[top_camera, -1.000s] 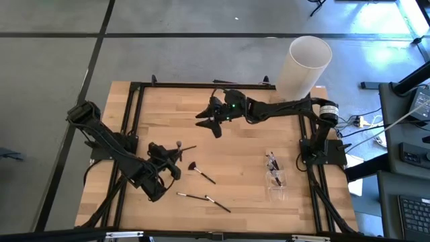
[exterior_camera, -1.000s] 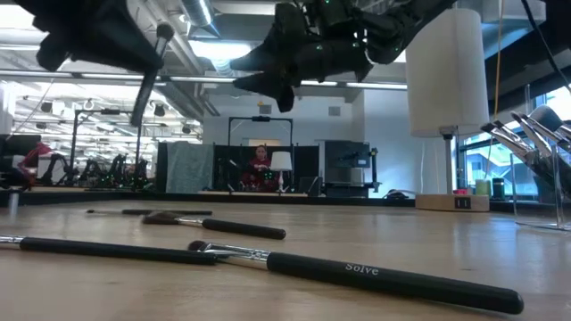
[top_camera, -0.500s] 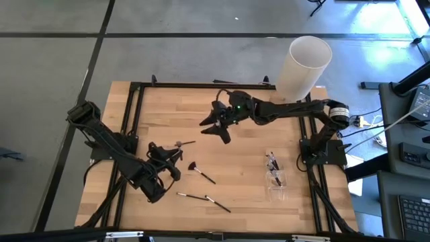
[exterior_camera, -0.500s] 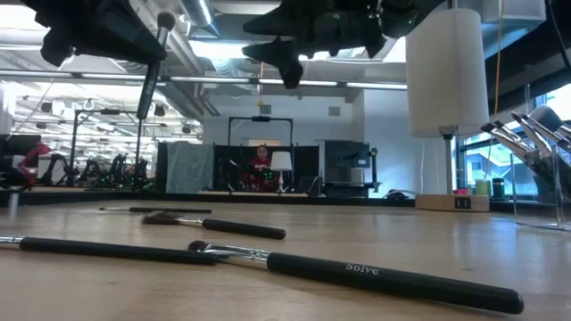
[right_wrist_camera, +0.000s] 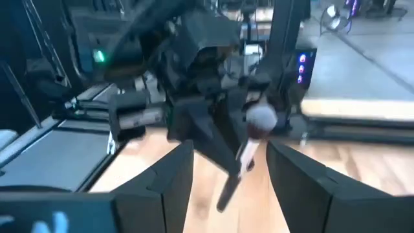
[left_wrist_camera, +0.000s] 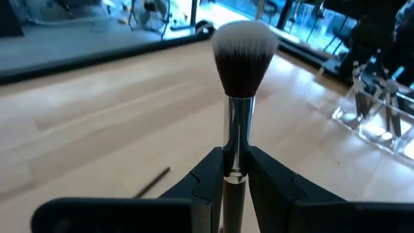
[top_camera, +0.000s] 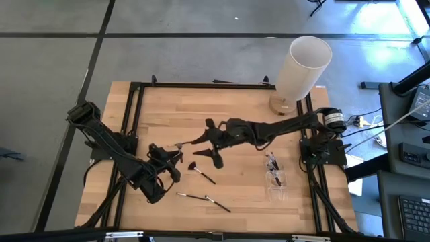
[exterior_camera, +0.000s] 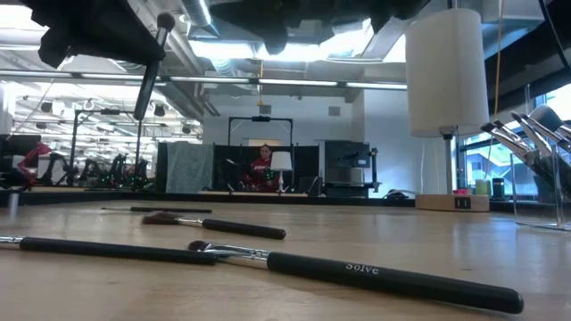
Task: Put items in baskets/containers
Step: Put the powder brush into the middle section of the transparent organizer
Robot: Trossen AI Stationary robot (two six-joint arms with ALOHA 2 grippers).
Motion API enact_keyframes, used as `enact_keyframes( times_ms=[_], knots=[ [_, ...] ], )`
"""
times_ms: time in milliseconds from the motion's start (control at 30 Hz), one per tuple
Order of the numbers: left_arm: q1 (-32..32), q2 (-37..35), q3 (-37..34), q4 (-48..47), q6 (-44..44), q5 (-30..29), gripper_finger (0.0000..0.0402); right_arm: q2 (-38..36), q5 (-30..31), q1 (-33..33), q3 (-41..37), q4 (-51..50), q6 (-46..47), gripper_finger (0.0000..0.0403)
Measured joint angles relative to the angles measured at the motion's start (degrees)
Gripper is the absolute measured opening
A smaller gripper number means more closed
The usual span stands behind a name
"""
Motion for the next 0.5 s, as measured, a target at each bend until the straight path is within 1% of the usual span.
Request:
enact_keyframes(
  times_ms=[100, 300, 500],
  knots=[
    [0.08, 0.0, 0.0, 0.9, 1.28, 1.53, 0.0061, 2.22, -1.3, 0.02, -0.07, 1.87, 2.03, 0.0194],
    [0.09, 0.0, 0.0, 6.84, 8.34, 1.76, 0.0061, 6.26, -7.59, 0.0, -0.11, 8.5, 6.44, 0.0194],
    [0.08, 0.0, 0.0, 14.86, 17.12, 1.88, 0.0061, 6.56, -5.99, 0.0, -0.11, 8.98, 6.6, 0.0194]
  ],
)
